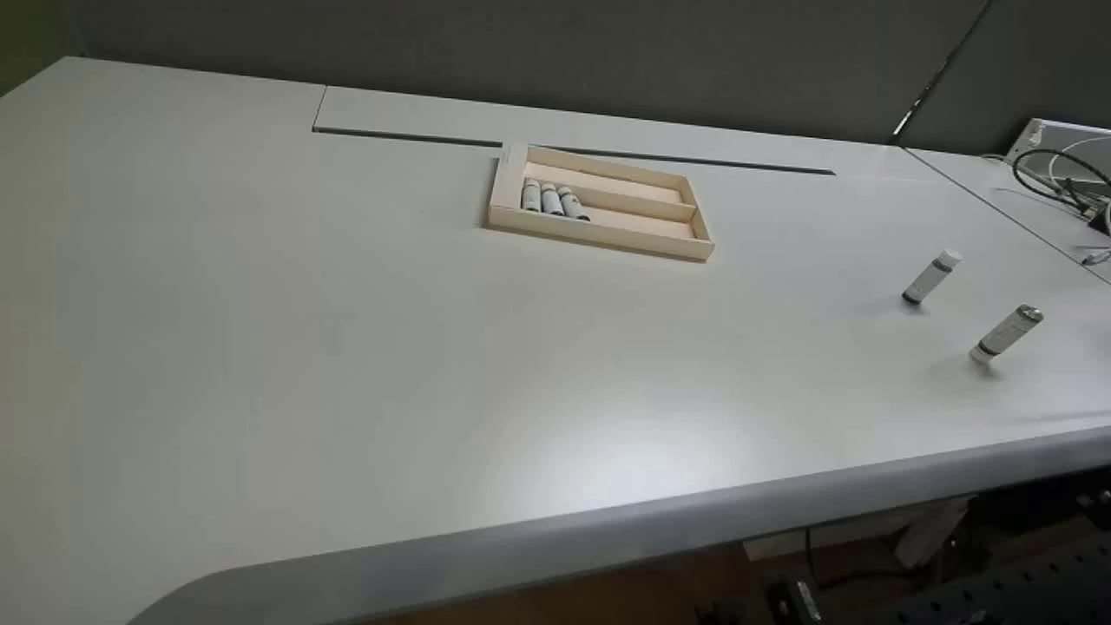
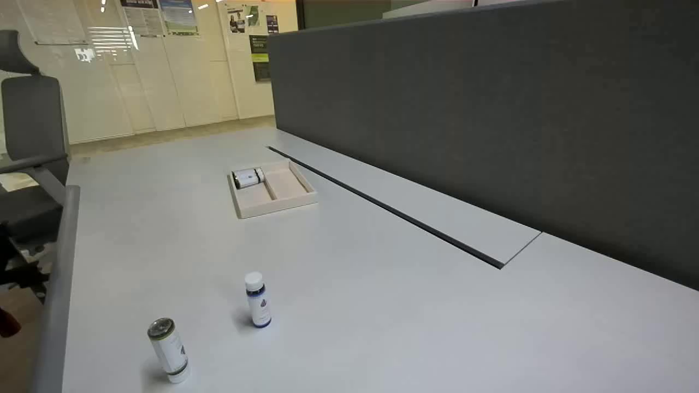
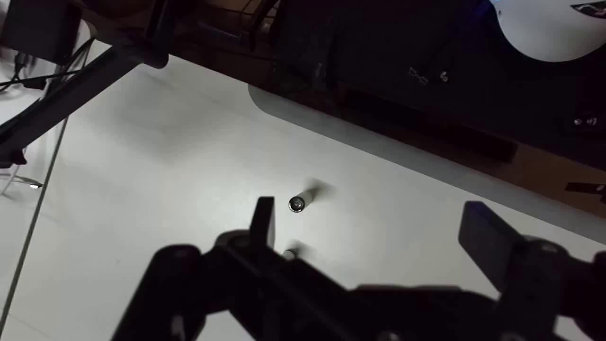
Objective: Take a bottle from the tray and put it on the table
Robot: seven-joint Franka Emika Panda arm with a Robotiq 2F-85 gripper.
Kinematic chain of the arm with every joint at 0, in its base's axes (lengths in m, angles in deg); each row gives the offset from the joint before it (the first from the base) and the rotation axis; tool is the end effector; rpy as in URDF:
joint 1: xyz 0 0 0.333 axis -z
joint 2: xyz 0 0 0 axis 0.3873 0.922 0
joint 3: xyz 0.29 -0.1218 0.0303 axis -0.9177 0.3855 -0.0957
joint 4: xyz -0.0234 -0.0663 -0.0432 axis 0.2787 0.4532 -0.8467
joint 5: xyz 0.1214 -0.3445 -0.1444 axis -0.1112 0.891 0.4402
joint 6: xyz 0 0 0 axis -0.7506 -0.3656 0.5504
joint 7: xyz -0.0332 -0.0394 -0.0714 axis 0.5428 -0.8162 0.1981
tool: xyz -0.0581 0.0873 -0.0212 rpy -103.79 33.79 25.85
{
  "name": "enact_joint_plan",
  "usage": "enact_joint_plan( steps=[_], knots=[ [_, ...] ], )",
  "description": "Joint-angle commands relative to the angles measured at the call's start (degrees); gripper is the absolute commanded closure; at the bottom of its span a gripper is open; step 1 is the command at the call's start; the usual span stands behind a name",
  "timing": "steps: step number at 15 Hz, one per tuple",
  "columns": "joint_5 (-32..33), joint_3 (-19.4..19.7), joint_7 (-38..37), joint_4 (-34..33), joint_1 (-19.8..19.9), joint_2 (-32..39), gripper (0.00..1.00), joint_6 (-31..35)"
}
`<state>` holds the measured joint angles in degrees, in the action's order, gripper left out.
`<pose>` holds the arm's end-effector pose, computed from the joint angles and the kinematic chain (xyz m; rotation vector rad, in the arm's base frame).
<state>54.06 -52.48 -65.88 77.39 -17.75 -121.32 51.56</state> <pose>0.3270 -0.1005 0.4862 2.8386 0.4698 -0.3587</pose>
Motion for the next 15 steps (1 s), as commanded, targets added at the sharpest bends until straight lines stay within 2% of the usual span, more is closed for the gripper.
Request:
enact_joint_plan(
  steps=[1,8,11,15],
  knots=[
    [0.6,1.1,-0.6,-0.1,-1.4,0.0,0.00,-0.3],
    [0.6,1.1,-0.6,-0.2,-1.4,-0.1,0.00,-0.3],
    [-1.0,-0.6,-3.9,-1.6,-3.4,3.1,0.00,5.9],
    [-4.5,-5.1,-9.3,-3.1,-7.7,11.1,0.00,16.9]
  ],
)
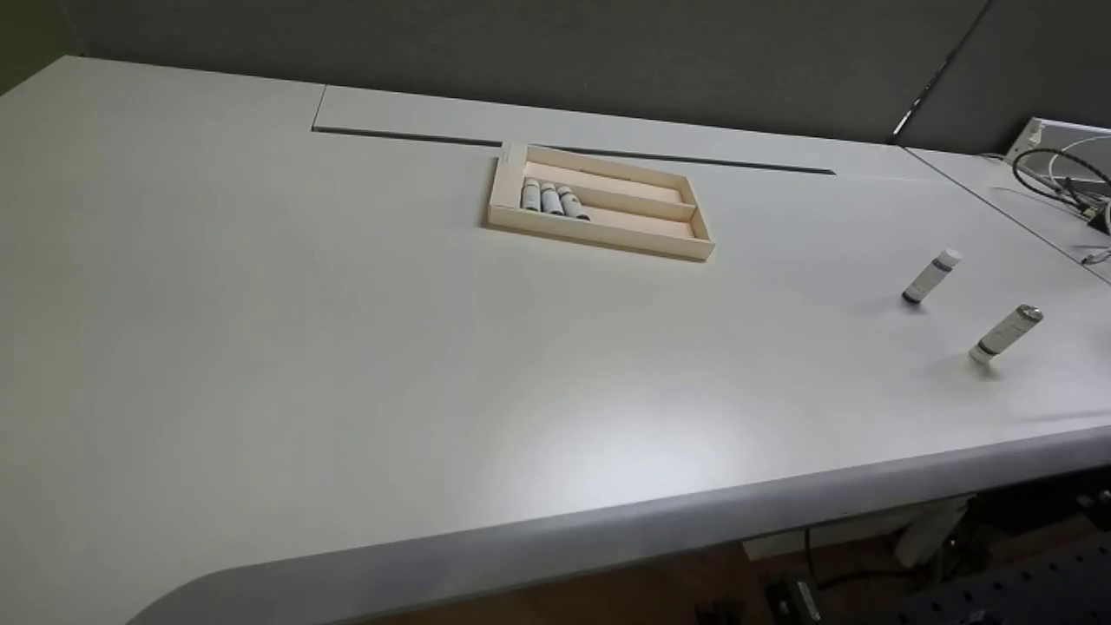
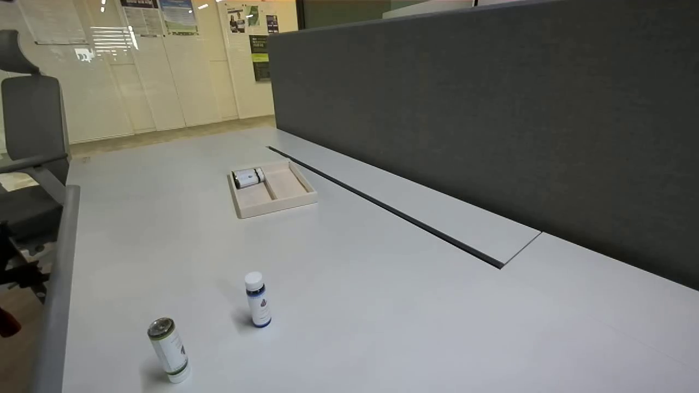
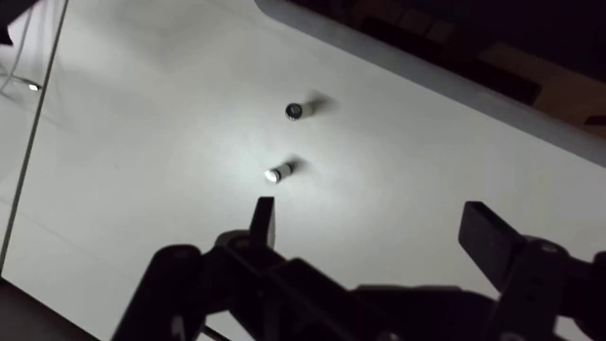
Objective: Take a bottle from the tray and put it on the table
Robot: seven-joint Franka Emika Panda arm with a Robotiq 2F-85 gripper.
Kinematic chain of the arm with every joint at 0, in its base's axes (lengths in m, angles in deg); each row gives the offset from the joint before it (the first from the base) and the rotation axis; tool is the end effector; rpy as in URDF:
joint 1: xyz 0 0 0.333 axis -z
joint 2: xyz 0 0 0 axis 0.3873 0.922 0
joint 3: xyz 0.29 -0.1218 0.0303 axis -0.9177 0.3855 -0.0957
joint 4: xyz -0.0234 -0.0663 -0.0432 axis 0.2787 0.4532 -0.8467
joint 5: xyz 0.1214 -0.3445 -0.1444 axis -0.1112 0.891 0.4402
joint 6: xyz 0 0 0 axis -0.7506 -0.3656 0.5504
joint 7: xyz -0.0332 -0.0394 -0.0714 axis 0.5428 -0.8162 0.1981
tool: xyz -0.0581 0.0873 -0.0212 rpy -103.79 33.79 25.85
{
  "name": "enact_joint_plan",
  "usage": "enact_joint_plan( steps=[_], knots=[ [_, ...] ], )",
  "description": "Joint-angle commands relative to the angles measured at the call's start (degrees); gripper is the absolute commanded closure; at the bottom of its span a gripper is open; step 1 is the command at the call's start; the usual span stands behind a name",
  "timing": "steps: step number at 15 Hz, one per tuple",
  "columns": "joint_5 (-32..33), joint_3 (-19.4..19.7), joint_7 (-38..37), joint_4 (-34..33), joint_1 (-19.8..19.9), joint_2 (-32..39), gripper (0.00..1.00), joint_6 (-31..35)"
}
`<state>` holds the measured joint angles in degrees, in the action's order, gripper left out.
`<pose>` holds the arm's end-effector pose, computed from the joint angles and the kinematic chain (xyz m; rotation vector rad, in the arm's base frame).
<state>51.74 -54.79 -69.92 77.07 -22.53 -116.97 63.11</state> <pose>0.3716 -0.0494 0.4768 2.8151 0.5716 -0.1315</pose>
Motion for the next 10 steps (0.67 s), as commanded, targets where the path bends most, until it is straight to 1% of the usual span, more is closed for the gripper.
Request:
enact_joint_plan(
  steps=[1,2,4,6,8,10],
  knots=[
    [-3.0,-4.2,-6.7,-3.2,-3.8,9.0,0.00,8.3],
    [-4.2,-5.6,-7.6,-4.0,-5.1,11.9,0.00,10.9],
    [-8.7,-7.3,-7.2,-7.1,-7.7,17.7,0.00,13.6],
    [-12.5,-9.1,-9.1,-11.9,-8.8,24.1,0.00,15.6],
    [-16.1,-9.7,-10.7,-17.5,-8.9,29.0,0.00,14.6],
    [-20.1,-9.5,-11.5,-23.6,-8.2,33.2,0.00,10.8]
  ],
)
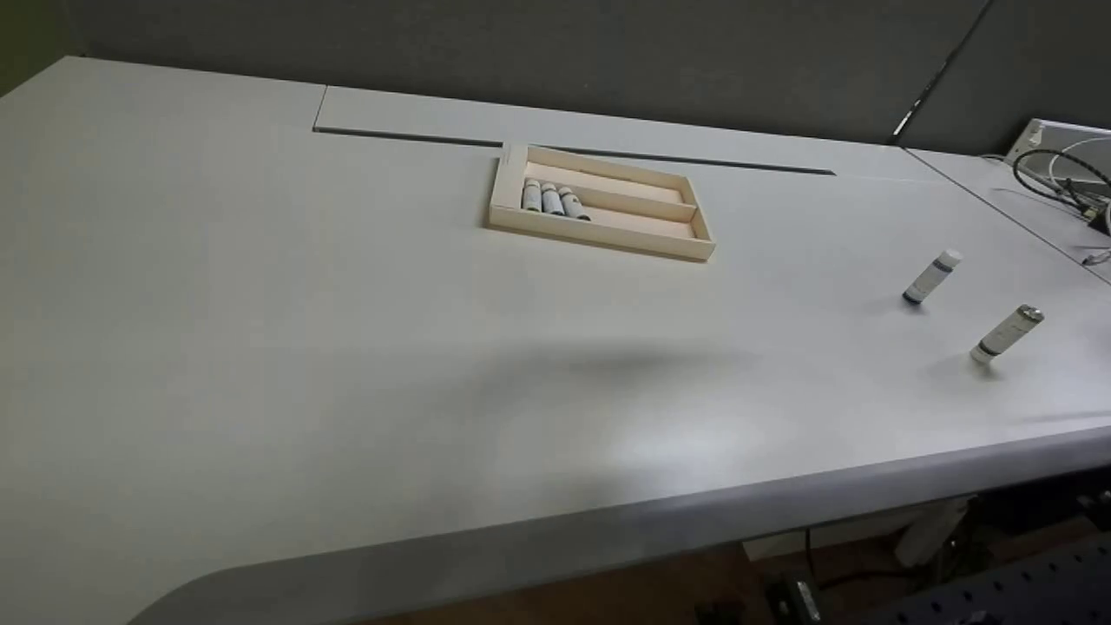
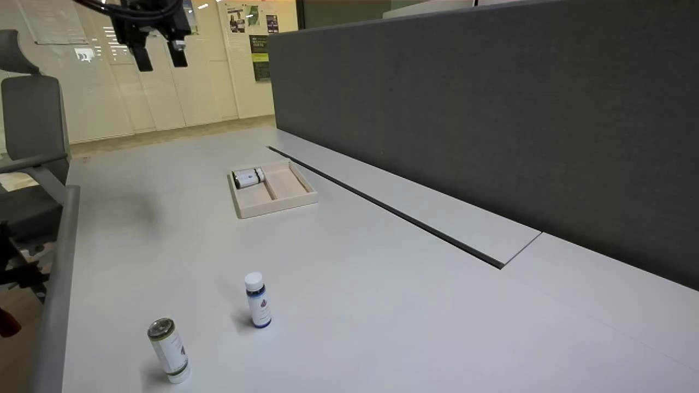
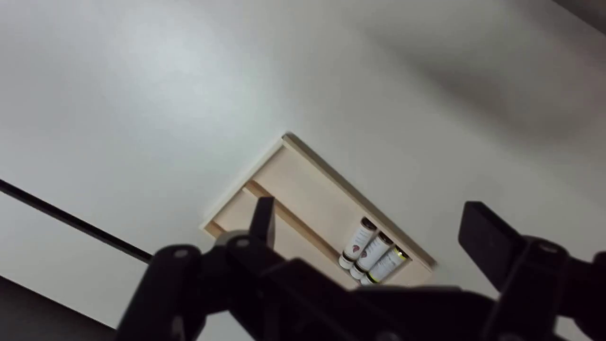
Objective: Take a bottle from the tray and put it on the table
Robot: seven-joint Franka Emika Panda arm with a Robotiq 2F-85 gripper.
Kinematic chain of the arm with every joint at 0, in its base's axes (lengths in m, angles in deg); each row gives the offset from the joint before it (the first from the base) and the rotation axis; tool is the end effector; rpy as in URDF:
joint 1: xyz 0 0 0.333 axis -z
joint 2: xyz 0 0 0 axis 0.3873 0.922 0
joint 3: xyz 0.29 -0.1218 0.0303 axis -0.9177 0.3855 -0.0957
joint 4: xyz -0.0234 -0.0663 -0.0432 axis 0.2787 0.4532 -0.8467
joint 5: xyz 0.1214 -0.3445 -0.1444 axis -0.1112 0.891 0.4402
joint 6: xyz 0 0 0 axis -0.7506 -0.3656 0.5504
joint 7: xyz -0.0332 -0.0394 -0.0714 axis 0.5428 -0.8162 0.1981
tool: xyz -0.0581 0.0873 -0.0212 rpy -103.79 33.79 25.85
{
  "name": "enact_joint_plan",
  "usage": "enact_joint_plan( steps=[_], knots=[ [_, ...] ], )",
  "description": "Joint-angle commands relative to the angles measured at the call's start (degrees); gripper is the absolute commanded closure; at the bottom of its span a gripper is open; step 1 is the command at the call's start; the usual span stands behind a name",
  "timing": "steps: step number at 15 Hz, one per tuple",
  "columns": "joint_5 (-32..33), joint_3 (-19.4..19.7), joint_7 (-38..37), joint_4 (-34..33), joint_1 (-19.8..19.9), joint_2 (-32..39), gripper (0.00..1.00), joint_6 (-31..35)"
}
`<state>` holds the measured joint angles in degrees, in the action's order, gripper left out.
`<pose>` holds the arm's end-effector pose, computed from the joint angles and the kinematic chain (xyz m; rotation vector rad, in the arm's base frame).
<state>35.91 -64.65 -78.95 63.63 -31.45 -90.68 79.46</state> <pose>0.4871 0.1292 0.4066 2.9971 0.7312 0.0381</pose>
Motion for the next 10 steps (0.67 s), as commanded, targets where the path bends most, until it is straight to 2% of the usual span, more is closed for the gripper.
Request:
enact_joint_plan(
  steps=[1,2,10],
  knots=[
    [-1.9,-0.3,-0.3,-3.0,0.5,2.3,0.00,-1.2],
    [-2.2,-0.2,0.0,-4.8,0.7,3.9,0.00,-1.6],
    [-2.1,-0.4,0.1,-4.1,0.6,3.8,0.00,-1.3]
  ],
)
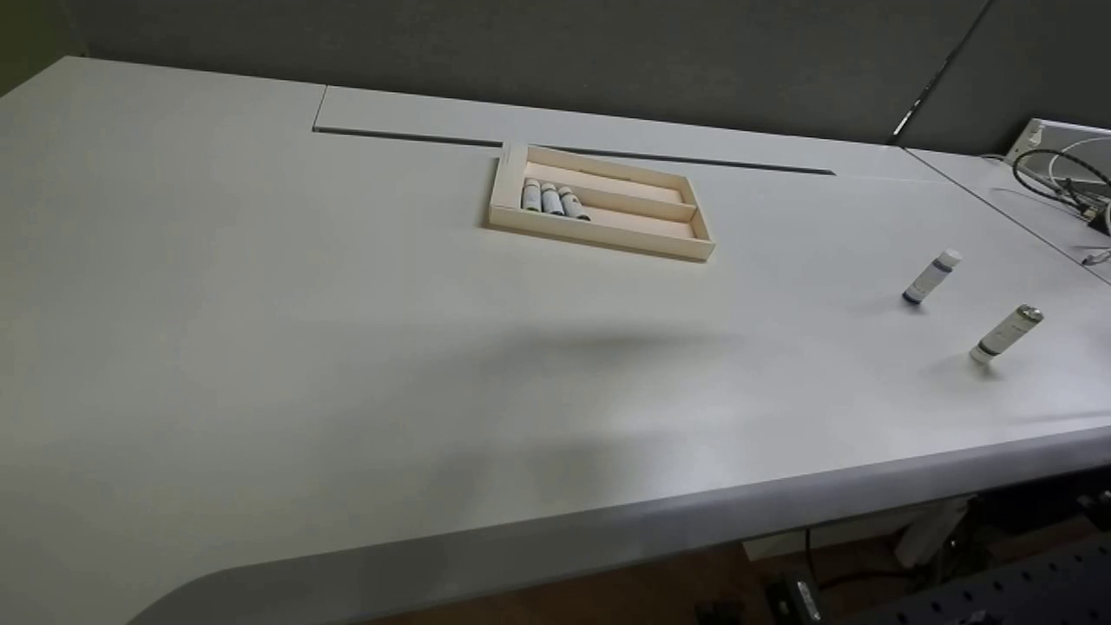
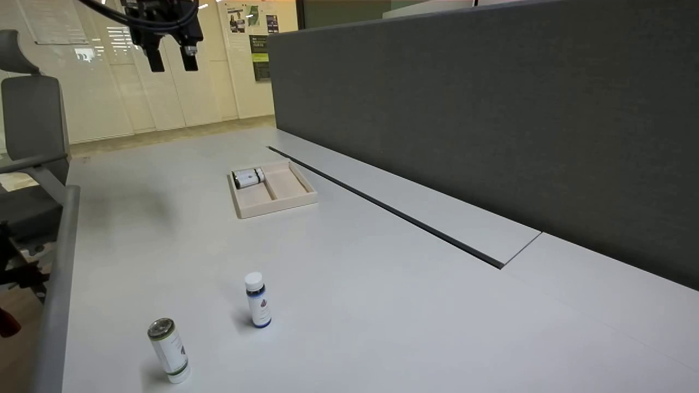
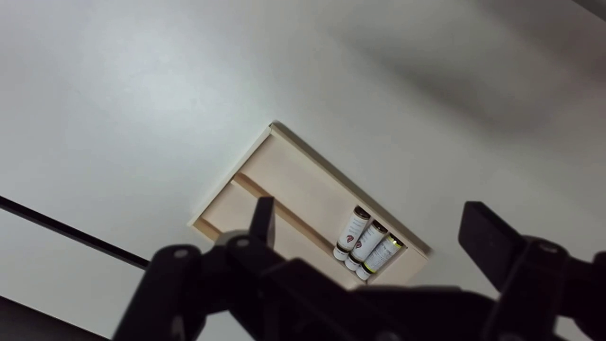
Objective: Take a bottle from the tray and put it on the table
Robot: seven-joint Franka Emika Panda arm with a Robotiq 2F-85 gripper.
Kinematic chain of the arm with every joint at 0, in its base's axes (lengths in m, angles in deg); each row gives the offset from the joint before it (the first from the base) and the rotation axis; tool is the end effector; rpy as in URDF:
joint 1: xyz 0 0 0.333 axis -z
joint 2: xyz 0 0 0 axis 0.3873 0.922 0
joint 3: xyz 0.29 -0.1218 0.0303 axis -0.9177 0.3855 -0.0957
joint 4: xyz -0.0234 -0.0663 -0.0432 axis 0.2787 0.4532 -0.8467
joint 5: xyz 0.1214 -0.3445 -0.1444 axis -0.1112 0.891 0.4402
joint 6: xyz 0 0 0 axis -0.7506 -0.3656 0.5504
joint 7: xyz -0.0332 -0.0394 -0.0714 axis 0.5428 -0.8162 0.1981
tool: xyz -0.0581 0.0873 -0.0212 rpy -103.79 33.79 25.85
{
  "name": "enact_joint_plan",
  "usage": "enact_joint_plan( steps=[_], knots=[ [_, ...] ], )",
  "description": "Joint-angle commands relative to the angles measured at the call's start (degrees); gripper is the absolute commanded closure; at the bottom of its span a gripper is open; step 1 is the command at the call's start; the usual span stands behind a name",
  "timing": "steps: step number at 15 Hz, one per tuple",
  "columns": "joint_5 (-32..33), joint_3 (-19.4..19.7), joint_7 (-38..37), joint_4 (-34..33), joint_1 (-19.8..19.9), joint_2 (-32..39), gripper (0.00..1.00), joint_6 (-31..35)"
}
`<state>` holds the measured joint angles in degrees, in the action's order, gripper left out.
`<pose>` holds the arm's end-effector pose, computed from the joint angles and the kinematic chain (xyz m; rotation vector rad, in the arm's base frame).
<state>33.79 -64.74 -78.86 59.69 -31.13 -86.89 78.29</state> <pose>0.5064 0.1333 0.4022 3.0416 0.7049 0.0093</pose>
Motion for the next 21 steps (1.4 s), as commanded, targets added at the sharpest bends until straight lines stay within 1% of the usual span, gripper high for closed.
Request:
enact_joint_plan(
  steps=[1,4,6,9,12,14,19,20,21],
  knots=[
    [0.5,0.1,-1.4,-1.0,0.8,1.6,0.00,3.9],
    [0.9,0.9,-5.6,-4.9,1.9,8.2,0.00,11.6],
    [1.1,1.4,-6.9,-7.8,2.5,13.4,0.00,13.9],
    [-0.3,1.4,-6.8,-12.1,2.7,21.2,0.00,15.2],
    [-2.4,0.2,-5.7,-15.3,2.6,27.5,0.00,16.5],
    [-2.8,-0.4,-6.2,-16.7,1.9,30.6,0.00,18.4],
    [-1.4,0.4,-9.6,-19.8,-0.8,36.4,0.00,22.3],
    [-1.3,0.6,-9.9,-20.7,-1.1,37.4,0.00,22.1],
    [-2.3,-0.3,-8.9,-22.0,-0.6,38.4,0.00,19.8]
  ],
)
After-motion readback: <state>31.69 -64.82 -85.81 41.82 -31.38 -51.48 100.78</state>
